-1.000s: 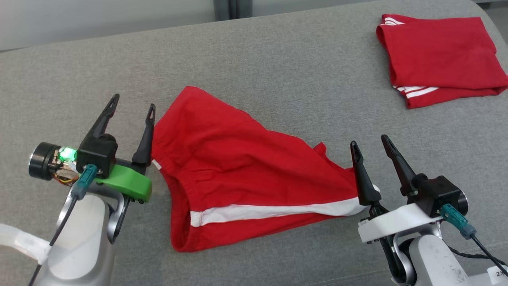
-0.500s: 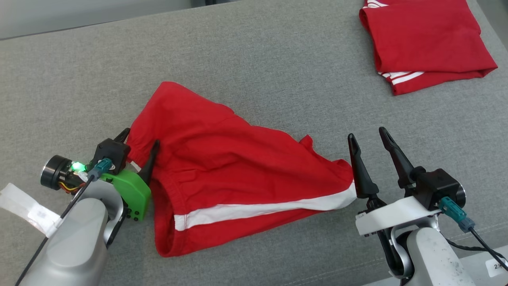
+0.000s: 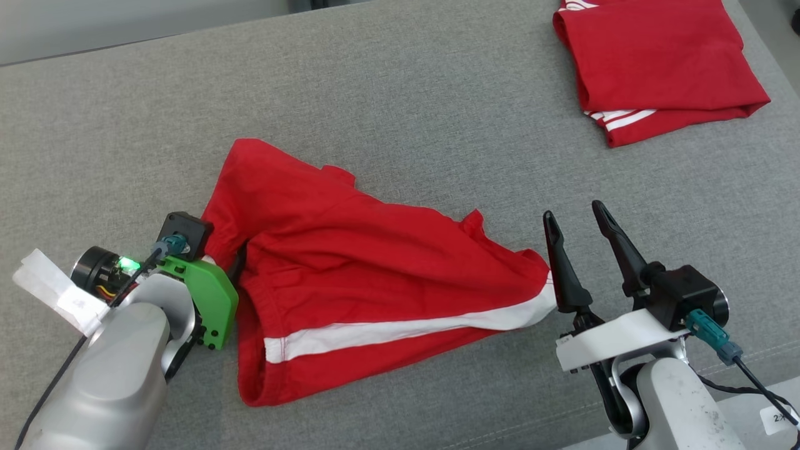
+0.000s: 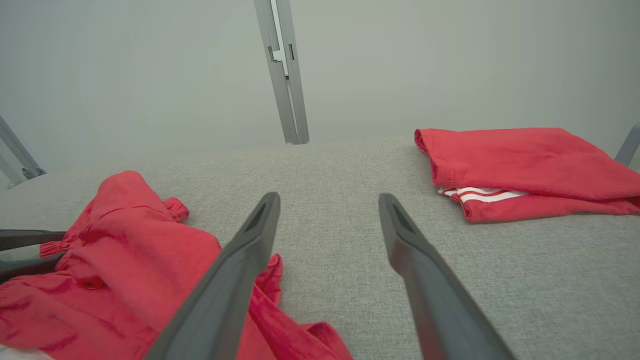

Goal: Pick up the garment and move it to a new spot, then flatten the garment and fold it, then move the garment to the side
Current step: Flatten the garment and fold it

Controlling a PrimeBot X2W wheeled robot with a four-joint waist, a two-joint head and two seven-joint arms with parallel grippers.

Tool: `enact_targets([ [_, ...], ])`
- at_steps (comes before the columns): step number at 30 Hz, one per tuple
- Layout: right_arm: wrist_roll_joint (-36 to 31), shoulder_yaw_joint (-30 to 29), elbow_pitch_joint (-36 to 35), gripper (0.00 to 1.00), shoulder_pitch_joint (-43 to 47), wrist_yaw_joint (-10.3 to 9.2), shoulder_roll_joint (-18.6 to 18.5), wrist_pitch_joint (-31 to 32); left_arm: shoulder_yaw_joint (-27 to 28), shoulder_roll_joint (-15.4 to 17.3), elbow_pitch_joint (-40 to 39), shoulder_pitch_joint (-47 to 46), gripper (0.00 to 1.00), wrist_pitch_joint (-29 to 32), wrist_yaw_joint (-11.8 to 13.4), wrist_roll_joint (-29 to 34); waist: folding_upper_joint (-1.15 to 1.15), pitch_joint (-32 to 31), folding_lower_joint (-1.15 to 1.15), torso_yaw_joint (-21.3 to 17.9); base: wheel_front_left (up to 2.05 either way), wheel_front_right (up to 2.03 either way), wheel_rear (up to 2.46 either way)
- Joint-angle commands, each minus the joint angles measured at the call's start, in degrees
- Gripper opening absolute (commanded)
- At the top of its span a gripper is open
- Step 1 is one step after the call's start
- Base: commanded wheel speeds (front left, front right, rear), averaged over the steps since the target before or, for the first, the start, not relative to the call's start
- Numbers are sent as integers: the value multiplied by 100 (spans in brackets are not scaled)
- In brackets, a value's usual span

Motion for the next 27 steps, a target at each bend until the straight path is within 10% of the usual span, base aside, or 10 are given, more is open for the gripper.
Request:
enact_targets([
  [1,-19,18,7,100,-74,-5,-14,-15,-174,31,270,133,38,169,-9,-54,0,11,0,-20,0,0,0],
  [2,-18,20,4,100,-77,-5,-18,-15,-216,27,297,93,0,148,-9,-73,0,16,0,-28,0,0,0],
  [23,-57,-158,-68,100,-13,-5,-1,-15,316,501,838,-1166,0,-1384,339,-302,0,129,0,-236,0,0,0],
  [25,-54,-174,-57,100,9,-5,1,-15,298,475,838,-1091,100,-1444,351,-271,0,123,0,-201,0,0,0],
  [27,-57,-188,-41,100,22,-5,5,-15,330,422,772,-1010,100,-1495,395,-280,0,92,0,-157,0,0,0],
])
